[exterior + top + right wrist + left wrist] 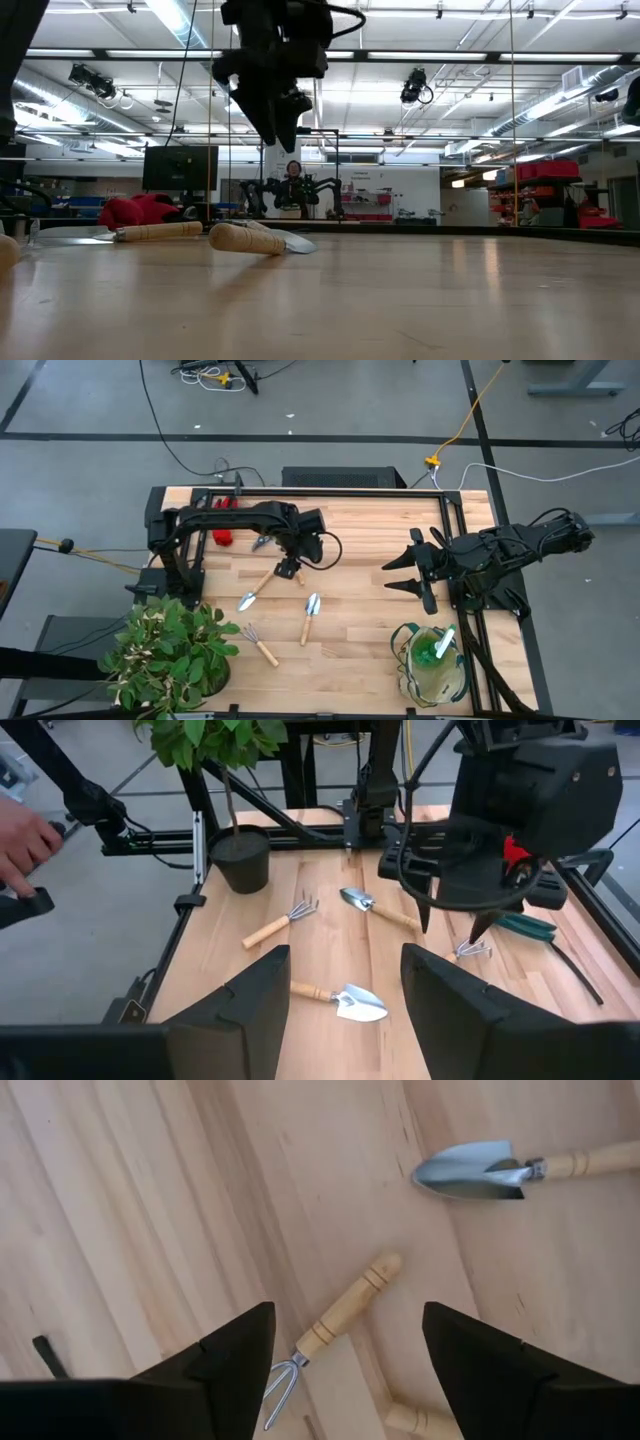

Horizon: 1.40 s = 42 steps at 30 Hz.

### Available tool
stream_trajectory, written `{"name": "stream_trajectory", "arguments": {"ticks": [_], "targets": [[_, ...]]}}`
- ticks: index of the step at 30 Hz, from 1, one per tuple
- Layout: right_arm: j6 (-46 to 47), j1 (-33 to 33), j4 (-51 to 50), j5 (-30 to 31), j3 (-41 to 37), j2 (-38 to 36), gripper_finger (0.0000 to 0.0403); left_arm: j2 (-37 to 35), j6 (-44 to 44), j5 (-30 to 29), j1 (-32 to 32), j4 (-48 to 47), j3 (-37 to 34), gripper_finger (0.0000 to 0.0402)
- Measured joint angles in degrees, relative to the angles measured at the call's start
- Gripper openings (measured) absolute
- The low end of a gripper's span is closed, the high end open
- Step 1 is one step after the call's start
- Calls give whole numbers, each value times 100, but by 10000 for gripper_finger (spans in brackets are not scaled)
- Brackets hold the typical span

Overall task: Pick & Place Garden tools in Gardening bag
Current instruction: Put the top brown hand rake into the white gardening bag

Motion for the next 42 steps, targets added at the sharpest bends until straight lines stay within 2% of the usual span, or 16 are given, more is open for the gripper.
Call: {"name": "stream_trajectory", "arguments": {"ticks": [12, 26, 36, 42], "targets": [[-10, 0, 0, 1, 0, 0, 194, 83, -56, -40, -31, -254, 2, 263], [-10, 0, 2, -1, -2, 2, 194, 640, 1018, -55, -59, -332, -2, 263], [-12, 2, 4, -1, -2, 2, 194, 826, 2184, -70, -57, -229, 7, 263], [-12, 2, 7, -1, -2, 2, 194, 1065, 2232, -191, -55, -132, 0, 263]]}}
